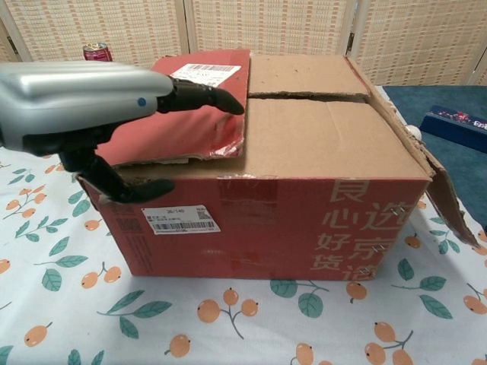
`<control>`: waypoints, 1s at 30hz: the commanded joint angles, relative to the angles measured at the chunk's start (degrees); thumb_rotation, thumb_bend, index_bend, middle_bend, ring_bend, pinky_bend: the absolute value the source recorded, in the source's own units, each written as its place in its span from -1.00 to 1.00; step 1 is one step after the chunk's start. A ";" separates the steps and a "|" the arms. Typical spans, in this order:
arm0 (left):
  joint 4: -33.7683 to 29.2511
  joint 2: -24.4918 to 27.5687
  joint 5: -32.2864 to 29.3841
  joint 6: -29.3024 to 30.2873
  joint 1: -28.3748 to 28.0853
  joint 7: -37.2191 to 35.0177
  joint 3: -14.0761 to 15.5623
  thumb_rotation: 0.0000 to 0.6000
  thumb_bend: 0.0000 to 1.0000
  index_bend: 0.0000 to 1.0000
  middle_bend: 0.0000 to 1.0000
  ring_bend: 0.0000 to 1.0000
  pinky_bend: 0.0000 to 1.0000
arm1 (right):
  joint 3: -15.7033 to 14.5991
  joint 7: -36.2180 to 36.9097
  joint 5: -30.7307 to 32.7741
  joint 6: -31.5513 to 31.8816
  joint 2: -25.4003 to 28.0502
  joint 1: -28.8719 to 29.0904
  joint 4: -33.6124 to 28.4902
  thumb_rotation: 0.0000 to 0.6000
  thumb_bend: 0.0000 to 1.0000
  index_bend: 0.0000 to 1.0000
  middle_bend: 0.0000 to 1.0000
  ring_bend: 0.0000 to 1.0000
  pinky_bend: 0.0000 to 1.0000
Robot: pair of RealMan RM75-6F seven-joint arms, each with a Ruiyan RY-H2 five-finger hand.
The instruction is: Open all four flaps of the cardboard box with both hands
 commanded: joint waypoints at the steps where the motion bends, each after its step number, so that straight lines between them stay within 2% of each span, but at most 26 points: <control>1: 0.35 -1.38 -1.31 0.80 -1.50 1.72 -0.07 1.00 0.05 -0.95 -0.82 -0.88 -0.92 | 0.01 0.49 -0.24 0.55 0.00 -0.32 0.44 1.00 -0.25 -1.00 -1.00 -1.00 -1.00; 4: 1.15 -2.19 -2.14 1.66 -2.35 2.34 -0.12 1.00 0.10 -0.95 -0.82 -0.89 -0.92 | 0.12 1.19 -0.28 1.29 -0.06 -0.71 0.92 1.00 -0.25 -1.00 -1.00 -1.00 -1.00; 17: 4.06 -5.49 -4.88 4.90 -5.84 5.06 0.57 1.00 0.11 -0.98 -0.82 -0.93 -0.92 | 0.55 4.12 0.86 2.39 -0.05 -1.89 2.60 1.00 -0.25 -1.00 -1.00 -1.00 -1.00; 26: 5.93 -7.00 -2.41 8.40 -6.31 5.07 0.87 1.00 0.11 -1.00 -0.82 -0.93 -0.94 | 0.25 4.38 0.41 3.73 -0.12 -3.20 2.90 1.00 -0.25 -1.00 -1.00 -1.00 -1.00; 30: 7.02 -7.57 -0.75 11.76 -5.93 7.16 0.68 1.00 0.16 -1.00 -0.82 -0.93 -0.93 | -0.07 4.18 0.14 4.07 -0.10 -3.79 2.81 1.00 -0.25 -1.00 -1.00 -1.00 -1.00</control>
